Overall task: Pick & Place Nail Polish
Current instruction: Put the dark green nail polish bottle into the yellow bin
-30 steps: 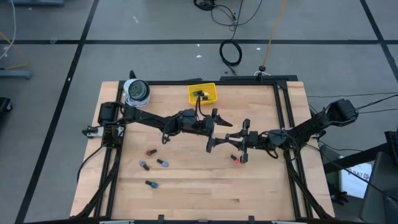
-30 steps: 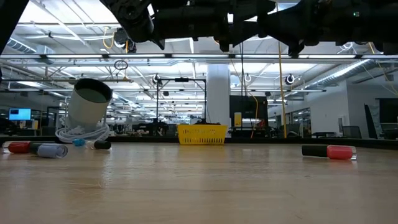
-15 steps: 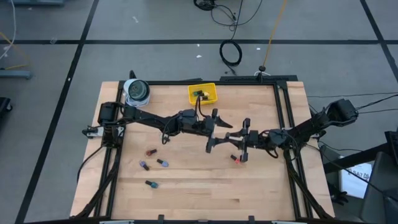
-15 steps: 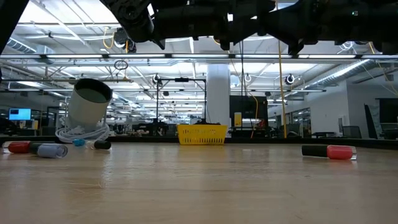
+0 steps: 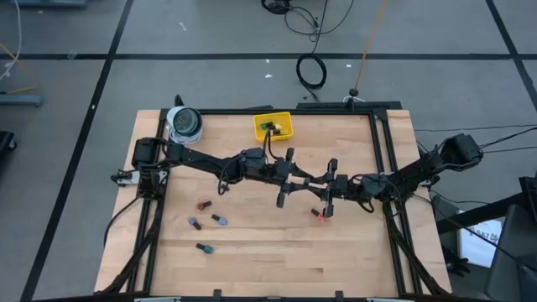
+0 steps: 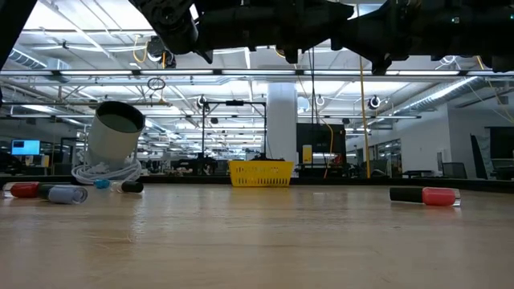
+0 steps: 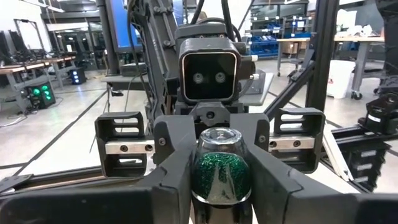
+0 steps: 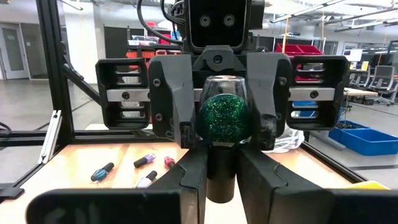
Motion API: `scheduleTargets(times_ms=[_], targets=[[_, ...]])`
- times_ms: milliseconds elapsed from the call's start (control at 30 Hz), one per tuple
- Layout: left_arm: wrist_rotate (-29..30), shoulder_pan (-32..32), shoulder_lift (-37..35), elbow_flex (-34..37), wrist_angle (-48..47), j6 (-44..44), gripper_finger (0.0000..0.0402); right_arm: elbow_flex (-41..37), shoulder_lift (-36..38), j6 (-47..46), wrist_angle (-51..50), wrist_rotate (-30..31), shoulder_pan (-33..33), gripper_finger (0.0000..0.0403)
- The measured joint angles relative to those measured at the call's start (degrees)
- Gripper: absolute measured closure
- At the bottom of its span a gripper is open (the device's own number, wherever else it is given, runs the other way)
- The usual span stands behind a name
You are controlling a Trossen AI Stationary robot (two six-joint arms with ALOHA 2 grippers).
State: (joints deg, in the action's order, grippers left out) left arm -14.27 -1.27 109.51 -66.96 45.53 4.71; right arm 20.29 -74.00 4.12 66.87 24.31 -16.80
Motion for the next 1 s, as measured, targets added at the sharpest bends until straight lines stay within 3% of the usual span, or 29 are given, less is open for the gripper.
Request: scheduleTargets(times_ms=[367, 567, 733, 1000], targets=[[0.24, 0.04, 0.0, 0.0, 0.03, 0.76, 0.0299, 0.0, 0.0, 0.03, -0.23, -0.24, -0.02, 0.0349], [1.06, 0.08, 0.0, 0.03, -0.42, 0.92, 0.0299, 0.0, 0.02, -2.04, -2.86, 1.61, -0.05, 0.0308], [7.19, -0.21, -1.68, -0.07, -0.91, 1.29, 0.03, -0.04, -0.12, -6.52, -8.06, 4.08, -0.04, 0.0259], [19.4, -3.83, -5.76, -0.07, -12.6, 2.75, 0.03, -0.02, -0.09, -11.43, -13.76, 3.72, -0.06, 0.0219]])
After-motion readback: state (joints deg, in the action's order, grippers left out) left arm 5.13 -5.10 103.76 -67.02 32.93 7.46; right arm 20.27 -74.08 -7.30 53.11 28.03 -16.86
